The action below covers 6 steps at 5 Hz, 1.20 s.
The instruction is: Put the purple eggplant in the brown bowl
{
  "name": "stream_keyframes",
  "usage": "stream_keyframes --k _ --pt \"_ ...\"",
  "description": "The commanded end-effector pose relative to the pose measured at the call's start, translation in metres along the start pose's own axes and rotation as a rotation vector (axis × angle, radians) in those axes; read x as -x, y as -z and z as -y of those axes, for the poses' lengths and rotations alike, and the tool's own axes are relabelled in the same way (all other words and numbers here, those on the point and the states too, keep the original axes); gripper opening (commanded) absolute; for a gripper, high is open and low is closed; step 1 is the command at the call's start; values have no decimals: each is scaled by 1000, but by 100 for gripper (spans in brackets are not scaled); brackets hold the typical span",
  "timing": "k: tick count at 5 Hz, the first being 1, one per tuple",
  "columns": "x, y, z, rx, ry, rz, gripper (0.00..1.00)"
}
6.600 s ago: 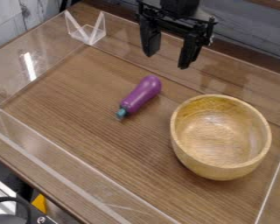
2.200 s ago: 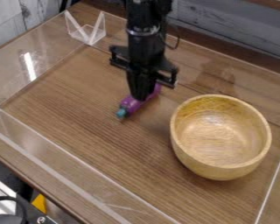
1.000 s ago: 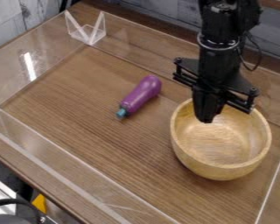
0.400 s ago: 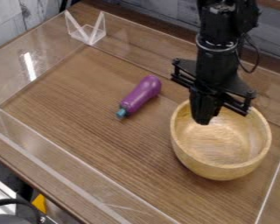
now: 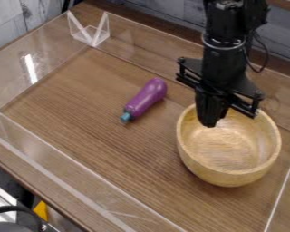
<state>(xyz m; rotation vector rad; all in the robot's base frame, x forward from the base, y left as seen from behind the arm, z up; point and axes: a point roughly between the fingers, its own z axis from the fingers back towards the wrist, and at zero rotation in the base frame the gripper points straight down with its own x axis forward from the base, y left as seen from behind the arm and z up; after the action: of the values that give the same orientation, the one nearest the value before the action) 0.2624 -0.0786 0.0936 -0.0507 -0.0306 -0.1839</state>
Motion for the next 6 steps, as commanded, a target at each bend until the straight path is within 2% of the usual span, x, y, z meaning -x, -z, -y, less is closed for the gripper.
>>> stream_keyframes --k 1,6 --pt "-2 -17 -2 -1 6 61 0" --pt "2 -23 -4 -1 37 63 0"
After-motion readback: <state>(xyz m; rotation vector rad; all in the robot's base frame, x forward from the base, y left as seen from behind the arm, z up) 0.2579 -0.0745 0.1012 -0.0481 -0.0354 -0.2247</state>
